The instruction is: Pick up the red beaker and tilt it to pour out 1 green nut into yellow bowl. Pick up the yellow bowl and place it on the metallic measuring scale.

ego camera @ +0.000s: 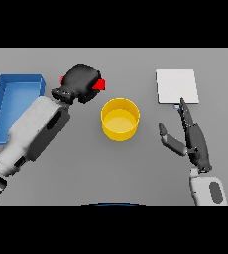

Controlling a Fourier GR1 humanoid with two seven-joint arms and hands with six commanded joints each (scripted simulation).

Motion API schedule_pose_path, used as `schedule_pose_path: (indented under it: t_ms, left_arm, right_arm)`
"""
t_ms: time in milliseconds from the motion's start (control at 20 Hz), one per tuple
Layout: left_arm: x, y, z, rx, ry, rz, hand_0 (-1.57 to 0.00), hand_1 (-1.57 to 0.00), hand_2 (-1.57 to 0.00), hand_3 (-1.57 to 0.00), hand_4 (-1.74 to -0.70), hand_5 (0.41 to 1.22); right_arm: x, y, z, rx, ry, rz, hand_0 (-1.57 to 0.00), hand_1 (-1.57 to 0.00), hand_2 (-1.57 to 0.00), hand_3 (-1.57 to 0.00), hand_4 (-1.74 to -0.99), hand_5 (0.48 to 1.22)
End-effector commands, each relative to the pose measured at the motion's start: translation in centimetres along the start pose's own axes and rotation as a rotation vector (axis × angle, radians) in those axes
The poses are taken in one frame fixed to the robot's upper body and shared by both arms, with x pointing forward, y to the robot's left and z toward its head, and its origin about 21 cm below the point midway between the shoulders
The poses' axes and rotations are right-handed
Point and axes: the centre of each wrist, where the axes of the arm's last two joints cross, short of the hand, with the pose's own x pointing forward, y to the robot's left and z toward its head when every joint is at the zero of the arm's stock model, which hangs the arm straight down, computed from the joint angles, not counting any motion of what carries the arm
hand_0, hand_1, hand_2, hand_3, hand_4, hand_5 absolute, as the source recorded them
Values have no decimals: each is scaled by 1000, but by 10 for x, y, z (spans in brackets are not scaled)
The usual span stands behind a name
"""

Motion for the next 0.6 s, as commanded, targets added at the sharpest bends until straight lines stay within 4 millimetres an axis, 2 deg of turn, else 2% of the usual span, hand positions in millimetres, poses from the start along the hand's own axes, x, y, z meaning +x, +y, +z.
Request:
schedule_pose_path:
  t_ms: [0, 50, 150, 250, 350, 500, 550]
  left_arm:
    - [2, 2, -1, -43, -4, -62, -1571, -1571, -1571, -1571, -1640, 1205]
    - [4, 6, -3, -69, -11, -109, -1571, -1571, -1571, -1571, -1606, 1208]
    - [12, 7, -7, -121, -6, -223, -1571, -1571, -1571, -1403, -1648, 1213]
    - [22, 10, -15, -177, -2, -318, -1571, -1571, -1571, -1328, -1675, 1216]
    - [32, 14, -21, -216, 4, -429, -1571, -1571, -1571, -1301, -1693, 1218]
    - [44, 19, -28, -257, -26, -541, -1571, -1571, -1571, -1203, -1709, 1219]
    - [45, 19, -28, -269, -45, -579, -1571, -1571, -1571, -1277, -1714, 1220]
  right_arm:
    - [-4, -2, 3, -1, 13, -10, 1, 1, 1, 1, -1290, 685]
    - [-7, 0, 4, -6, 29, -28, 1, 1, 1, 1, -1284, 678]
    - [-7, 0, 2, -19, 44, -61, 1, 1, 1, 1, -1279, 661]
    - [-8, -1, 0, -18, 47, -74, 1, 1, 1, 1, -1283, 644]
    - [-6, 3, 2, -13, 30, -90, 1, 1, 1, 1, -1299, 627]
    - [-9, -1, 3, -18, 45, -95, 1, 1, 1, 1, -1301, 607]
    - [-10, 0, 5, -17, 42, -98, 1, 1, 1, 1, -1296, 606]
